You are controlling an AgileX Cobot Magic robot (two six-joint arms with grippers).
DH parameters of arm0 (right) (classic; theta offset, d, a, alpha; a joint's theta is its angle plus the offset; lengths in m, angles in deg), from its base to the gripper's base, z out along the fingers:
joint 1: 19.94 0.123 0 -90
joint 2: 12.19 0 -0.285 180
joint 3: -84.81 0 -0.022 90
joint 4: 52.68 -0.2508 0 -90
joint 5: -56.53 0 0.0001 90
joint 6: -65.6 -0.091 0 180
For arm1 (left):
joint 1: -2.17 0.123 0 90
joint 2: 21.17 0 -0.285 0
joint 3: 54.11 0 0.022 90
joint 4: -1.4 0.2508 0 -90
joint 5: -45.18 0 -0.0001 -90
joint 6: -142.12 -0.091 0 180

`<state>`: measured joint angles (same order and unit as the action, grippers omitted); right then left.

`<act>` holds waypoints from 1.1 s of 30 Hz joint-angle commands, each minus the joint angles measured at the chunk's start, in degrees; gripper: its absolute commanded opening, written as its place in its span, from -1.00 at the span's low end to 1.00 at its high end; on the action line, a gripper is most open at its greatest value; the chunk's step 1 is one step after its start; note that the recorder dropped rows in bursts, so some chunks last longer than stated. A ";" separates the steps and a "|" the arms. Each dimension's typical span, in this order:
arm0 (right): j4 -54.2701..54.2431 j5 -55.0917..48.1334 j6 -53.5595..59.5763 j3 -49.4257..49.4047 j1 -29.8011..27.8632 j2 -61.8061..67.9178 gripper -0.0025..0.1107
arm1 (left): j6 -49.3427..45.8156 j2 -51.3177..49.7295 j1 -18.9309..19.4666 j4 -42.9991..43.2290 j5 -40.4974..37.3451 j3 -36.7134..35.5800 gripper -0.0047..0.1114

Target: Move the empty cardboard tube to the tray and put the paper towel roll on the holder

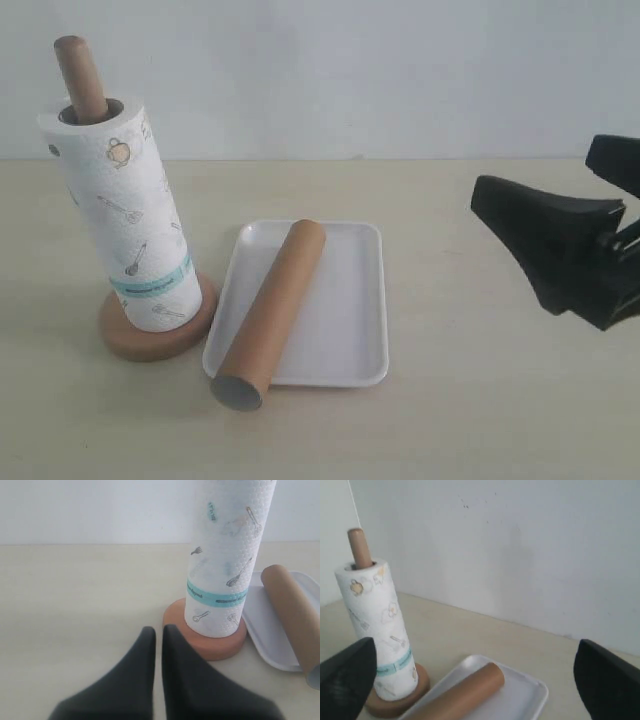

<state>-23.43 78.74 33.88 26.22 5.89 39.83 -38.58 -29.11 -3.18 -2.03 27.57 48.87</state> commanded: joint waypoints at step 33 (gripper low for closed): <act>-10.81 -9.26 -1.55 -0.16 -0.15 -0.20 -0.84 | -0.26 0.15 0.14 -0.16 0.10 -0.19 -0.85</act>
<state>-33.91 71.36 32.39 26.22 5.89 39.83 -38.58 -29.11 -3.18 -2.03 27.57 48.87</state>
